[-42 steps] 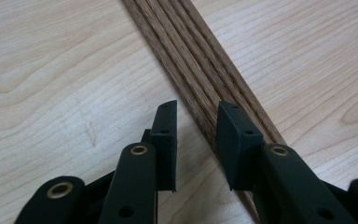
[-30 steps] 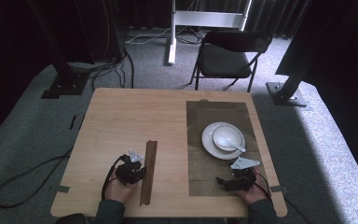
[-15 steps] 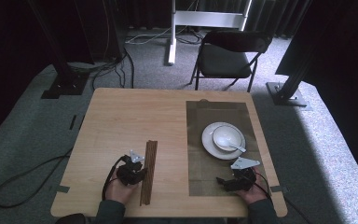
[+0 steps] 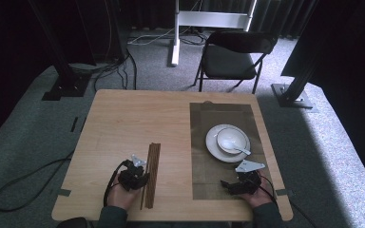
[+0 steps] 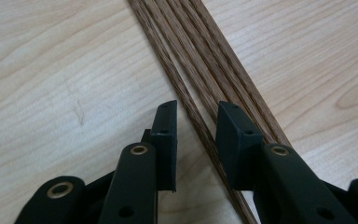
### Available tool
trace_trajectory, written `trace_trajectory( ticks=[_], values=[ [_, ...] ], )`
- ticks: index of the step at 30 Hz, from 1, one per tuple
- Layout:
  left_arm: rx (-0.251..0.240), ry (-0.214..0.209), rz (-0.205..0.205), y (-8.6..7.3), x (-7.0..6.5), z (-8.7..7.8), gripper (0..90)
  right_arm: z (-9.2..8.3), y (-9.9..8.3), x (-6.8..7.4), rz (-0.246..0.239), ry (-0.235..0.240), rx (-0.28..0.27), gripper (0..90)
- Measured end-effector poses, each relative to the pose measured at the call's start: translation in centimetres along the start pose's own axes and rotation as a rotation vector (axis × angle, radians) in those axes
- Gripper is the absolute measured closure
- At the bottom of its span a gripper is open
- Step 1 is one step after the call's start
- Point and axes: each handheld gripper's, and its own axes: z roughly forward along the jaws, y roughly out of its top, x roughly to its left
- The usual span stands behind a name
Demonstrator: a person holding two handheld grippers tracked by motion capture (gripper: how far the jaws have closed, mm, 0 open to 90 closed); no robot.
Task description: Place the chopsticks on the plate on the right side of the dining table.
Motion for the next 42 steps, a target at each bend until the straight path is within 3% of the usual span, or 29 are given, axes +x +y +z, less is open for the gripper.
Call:
trace_trajectory(
  ticks=[7, 15, 27, 42],
  values=[
    [0.013, -0.002, -0.027, -0.8, -0.4, -0.7, 67.6, 0.0, 0.0, 0.0, 0.001, 0.0, 0.001, 11.6],
    [0.024, 0.029, -0.043, -1.3, -0.7, -1.1, 70.3, 0.0, 0.0, 0.0, 0.001, 0.0, 0.001, 11.6],
    [0.023, 0.043, -0.052, -1.3, -0.9, -1.1, 81.5, 0.0, 0.0, 0.0, 0.001, 0.0, 0.001, 11.6],
    [0.017, 0.052, -0.1, -1.0, -0.4, -0.8, 84.6, 0.0, 0.0, 0.0, 0.001, 0.0, 0.001, 11.6]
  ],
)
